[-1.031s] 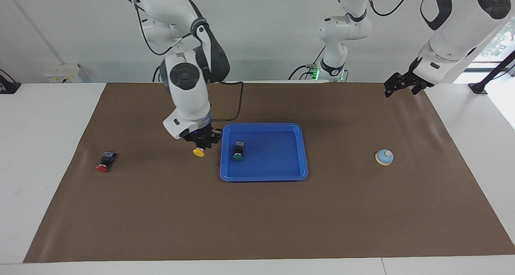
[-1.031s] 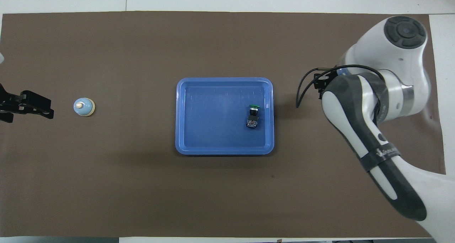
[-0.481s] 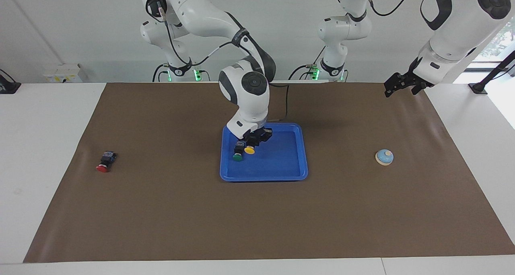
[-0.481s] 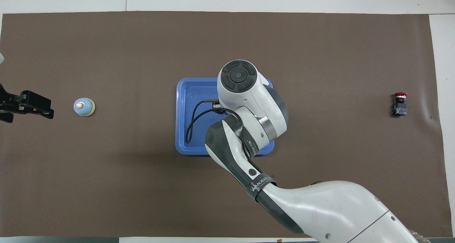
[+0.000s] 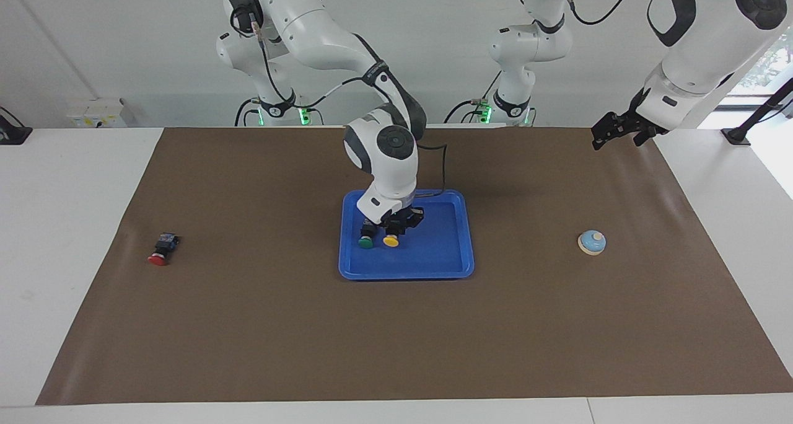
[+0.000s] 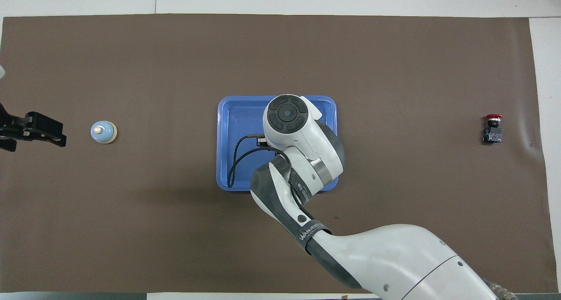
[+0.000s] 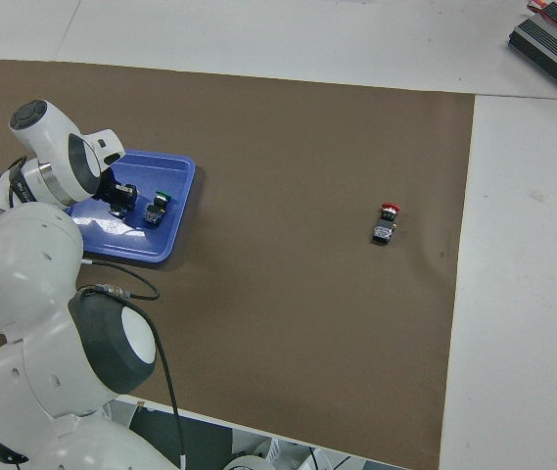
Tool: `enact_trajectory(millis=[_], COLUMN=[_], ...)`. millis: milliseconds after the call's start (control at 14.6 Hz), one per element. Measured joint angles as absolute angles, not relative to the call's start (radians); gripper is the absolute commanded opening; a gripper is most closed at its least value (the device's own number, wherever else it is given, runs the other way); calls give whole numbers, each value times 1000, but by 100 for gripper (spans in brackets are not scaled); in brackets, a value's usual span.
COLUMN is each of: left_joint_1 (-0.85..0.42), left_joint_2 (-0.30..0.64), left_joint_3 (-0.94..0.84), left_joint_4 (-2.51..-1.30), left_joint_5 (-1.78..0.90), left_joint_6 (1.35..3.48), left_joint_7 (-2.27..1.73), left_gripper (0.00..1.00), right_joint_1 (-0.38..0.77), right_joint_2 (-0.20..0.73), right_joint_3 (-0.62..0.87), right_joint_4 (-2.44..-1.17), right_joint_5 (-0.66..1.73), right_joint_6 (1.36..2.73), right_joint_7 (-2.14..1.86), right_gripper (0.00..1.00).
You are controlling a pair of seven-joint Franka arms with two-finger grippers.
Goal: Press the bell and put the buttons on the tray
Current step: 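Carry the yellow button into the blue tray and release it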
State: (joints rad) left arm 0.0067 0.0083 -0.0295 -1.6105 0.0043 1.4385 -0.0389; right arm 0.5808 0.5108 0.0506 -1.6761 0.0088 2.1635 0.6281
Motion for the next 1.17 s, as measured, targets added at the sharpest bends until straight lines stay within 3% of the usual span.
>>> enact_trajectory(millis=[275,344,412,481,824,1168], left_joint_1=[7,7,7,7,7,7], left_joint_2=[8,8,8,8,8,8], left_joint_3=[-30,-30,-30,-30,-30,-30], left_joint_4=[-1610,-1610,-1610,-1610,-1610,-1610], left_joint_5=[4,4,4,4,4,4], left_joint_6=[1439,1439,1439,1439,1439,1439], left_joint_7=[-39,-39,-39,-39,-39,-39], left_gripper=[100,100,100,100,100,100], right_joint_1=[608,612,615,617,616,531], right_joint_2=[493,491,489,487,477,403], right_joint_3=[52,52,53,53,49,25], right_joint_4=[-1713,-1718,-1722,-1727,-1729,-1679], right_joint_5=[9,9,9,9,10,10], right_joint_6=[2198,2202,2202,2203,2192,2036], right_joint_7=[628,628,628,628,645,681], right_gripper=[0,13,65,100,100,100])
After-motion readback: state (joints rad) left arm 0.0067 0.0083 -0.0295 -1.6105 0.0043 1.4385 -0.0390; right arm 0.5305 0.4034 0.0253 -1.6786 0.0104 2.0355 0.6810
